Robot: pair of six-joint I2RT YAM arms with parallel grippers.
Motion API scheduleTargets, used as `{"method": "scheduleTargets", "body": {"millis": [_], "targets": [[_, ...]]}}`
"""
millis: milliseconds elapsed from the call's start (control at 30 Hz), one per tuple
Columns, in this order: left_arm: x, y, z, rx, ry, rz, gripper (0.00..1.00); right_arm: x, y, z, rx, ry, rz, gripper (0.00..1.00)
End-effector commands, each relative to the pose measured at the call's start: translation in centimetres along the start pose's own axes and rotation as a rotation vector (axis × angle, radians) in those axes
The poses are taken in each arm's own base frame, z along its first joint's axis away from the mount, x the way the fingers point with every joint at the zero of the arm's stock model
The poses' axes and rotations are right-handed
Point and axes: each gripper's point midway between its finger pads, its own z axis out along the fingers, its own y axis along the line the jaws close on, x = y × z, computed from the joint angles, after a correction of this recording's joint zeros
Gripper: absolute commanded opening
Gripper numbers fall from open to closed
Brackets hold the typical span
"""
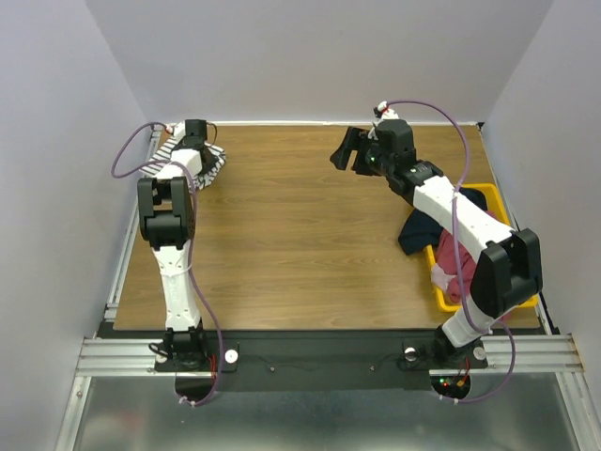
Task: Fold and stack the tank tops
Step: Neatly place the folded tank top to the corner
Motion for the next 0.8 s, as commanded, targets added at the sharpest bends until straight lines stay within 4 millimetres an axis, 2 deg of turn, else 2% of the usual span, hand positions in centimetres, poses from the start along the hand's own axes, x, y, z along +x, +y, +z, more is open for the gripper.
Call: {"method": "scheduleTargets", "body": {"millis": [0,67,100,167,233,400,533,567,600,633,667,733,767], "targets": [[-3.3,-1.4,1.0,0.040,-0.055,-0.055,0.00,-1.8,0.3,-0.8,-0.006,-0.066,-0.021,0.86],[-3.1,-1.4,2.5,0.047,-0.041,-0.062,0.01,-1.7,0.1,-0.7,-0.003,-0.063,-0.026,0.86],[-3.6,-1.0,2.9,0.044,-0.041,-0.068,0.01,-1.4,0.0,-0.7,-0.001,-0.057,-0.029,0.87],[-5.8,-1.6,3.5,0.064,-0.070,-0.078,0.06,-1.2,-0.1,-0.6,0.002,-0.053,-0.035,0.86],[-5.9,-1.5,4.3,0.070,-0.061,-0.081,0.11,-0.9,-0.3,-0.5,0.004,-0.047,-0.037,0.87],[-7.9,-2.9,3.5,0.147,-0.088,-0.062,0.21,-1.2,-0.8,-0.5,0.032,-0.060,-0.035,0.87],[-8.8,-4.1,1.9,0.219,-0.110,-0.039,0.32,-1.4,-0.6,-0.7,0.025,-0.064,-0.029,0.87],[-10.0,-4.8,0.7,0.249,-0.149,-0.035,0.37,-1.6,-0.5,-0.8,0.023,-0.070,-0.032,0.87],[-10.2,-5.7,-0.1,0.297,-0.149,-0.025,0.39,-1.8,-0.4,-0.9,0.024,-0.075,-0.032,0.87],[-9.5,-6.1,-0.5,0.322,-0.135,-0.014,0.42,-2.1,-0.5,-1.0,0.033,-0.085,-0.037,0.87],[-10.7,-6.8,-2.4,0.349,-0.168,-0.008,0.44,-2.3,-0.6,-1.0,0.041,-0.089,-0.038,0.88],[-10.5,-8.3,-4.3,0.406,-0.187,0.024,0.49,-2.7,-0.8,-1.4,0.058,-0.097,-0.043,0.89],[-11.4,-9.8,-6.9,0.448,-0.222,0.035,0.51,-3.3,-0.7,-1.9,0.067,-0.108,-0.041,0.89]]}}
